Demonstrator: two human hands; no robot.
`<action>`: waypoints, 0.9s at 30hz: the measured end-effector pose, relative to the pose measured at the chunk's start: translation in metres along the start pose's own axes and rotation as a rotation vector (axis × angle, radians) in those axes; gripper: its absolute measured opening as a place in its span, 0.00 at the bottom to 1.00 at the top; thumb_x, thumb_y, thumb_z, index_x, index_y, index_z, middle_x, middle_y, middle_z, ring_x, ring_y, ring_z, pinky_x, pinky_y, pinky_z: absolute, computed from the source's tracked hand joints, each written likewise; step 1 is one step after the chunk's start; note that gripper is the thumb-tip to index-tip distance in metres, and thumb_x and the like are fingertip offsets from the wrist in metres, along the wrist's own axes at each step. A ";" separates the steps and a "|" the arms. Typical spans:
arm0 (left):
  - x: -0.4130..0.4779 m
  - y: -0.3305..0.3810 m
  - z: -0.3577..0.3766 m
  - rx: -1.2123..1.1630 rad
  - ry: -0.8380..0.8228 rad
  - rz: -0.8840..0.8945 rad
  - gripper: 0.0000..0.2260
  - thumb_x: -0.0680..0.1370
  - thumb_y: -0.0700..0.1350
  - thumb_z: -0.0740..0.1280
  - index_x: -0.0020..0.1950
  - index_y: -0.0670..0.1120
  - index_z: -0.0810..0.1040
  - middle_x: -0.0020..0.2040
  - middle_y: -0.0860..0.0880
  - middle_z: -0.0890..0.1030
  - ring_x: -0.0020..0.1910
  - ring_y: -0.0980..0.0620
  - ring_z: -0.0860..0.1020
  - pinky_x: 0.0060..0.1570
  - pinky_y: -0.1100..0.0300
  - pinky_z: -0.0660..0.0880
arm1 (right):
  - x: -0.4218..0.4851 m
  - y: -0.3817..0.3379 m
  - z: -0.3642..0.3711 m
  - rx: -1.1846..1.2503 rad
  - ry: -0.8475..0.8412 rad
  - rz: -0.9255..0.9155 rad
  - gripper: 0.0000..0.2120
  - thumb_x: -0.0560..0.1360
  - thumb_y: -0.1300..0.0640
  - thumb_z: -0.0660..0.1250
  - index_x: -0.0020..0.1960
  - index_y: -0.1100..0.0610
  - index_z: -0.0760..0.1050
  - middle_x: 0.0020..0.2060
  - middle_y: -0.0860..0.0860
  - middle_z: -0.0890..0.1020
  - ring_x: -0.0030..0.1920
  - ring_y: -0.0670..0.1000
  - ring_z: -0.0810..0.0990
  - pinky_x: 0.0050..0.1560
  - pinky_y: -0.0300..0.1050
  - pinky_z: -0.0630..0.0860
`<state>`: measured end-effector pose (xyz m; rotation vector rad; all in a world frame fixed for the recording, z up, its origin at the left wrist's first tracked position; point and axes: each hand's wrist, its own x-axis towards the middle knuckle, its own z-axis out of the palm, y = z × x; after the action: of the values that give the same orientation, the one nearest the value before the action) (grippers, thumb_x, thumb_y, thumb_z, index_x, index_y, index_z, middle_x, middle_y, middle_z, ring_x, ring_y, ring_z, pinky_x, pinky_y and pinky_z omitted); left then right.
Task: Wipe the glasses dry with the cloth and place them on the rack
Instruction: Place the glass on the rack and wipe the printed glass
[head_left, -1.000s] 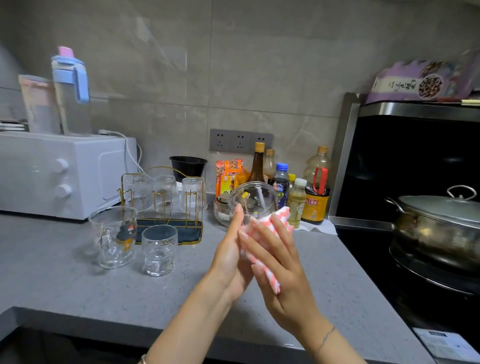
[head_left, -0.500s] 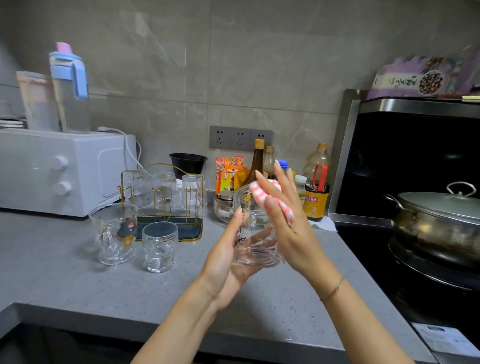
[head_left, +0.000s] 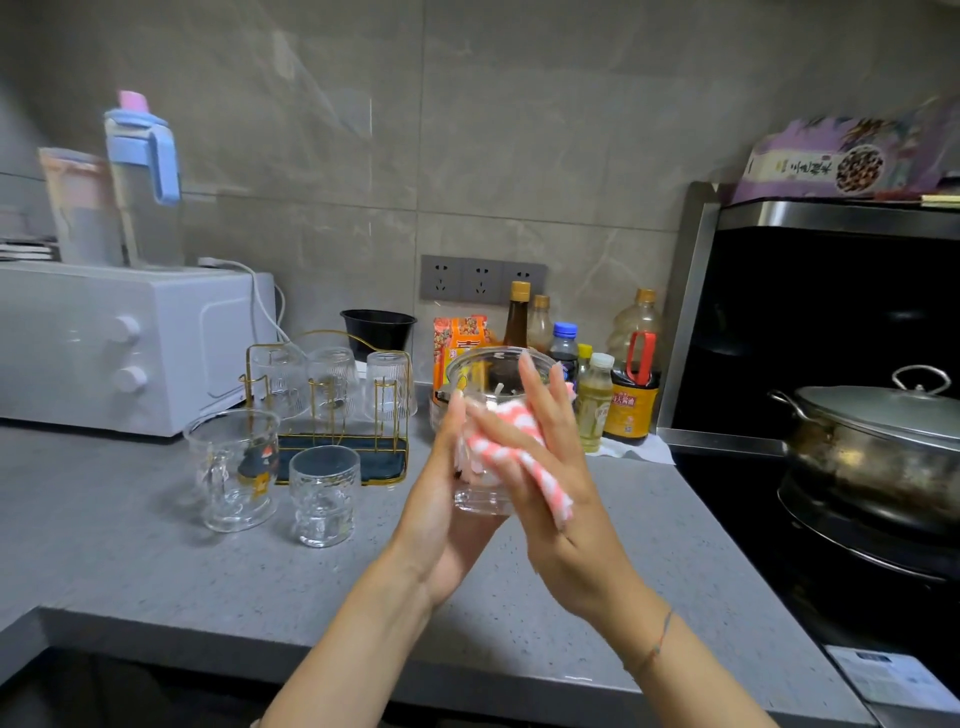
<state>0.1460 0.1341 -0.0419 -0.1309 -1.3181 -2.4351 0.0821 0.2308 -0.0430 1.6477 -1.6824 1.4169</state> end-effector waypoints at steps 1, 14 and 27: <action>0.000 0.000 -0.002 0.000 0.009 -0.001 0.27 0.77 0.63 0.55 0.66 0.47 0.77 0.55 0.45 0.84 0.55 0.47 0.82 0.53 0.54 0.80 | 0.005 0.001 -0.003 -0.002 0.004 0.010 0.22 0.81 0.42 0.49 0.72 0.45 0.67 0.78 0.41 0.51 0.78 0.47 0.41 0.76 0.45 0.43; -0.005 0.001 -0.008 -0.037 0.064 -0.010 0.29 0.80 0.63 0.51 0.71 0.45 0.73 0.65 0.42 0.79 0.62 0.45 0.79 0.61 0.50 0.76 | -0.005 0.002 0.004 0.155 -0.058 0.117 0.25 0.78 0.38 0.54 0.74 0.42 0.61 0.77 0.38 0.49 0.78 0.46 0.45 0.74 0.63 0.53; 0.001 -0.022 -0.016 -0.160 0.198 -0.171 0.33 0.73 0.63 0.68 0.70 0.43 0.72 0.55 0.38 0.82 0.47 0.41 0.81 0.48 0.49 0.79 | 0.040 0.023 -0.035 -0.510 0.111 0.093 0.26 0.79 0.36 0.44 0.65 0.42 0.74 0.66 0.48 0.73 0.70 0.52 0.65 0.74 0.54 0.47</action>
<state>0.1386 0.1319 -0.0683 0.1846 -1.0891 -2.6161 0.0392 0.2346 -0.0041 1.2016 -1.8763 0.9808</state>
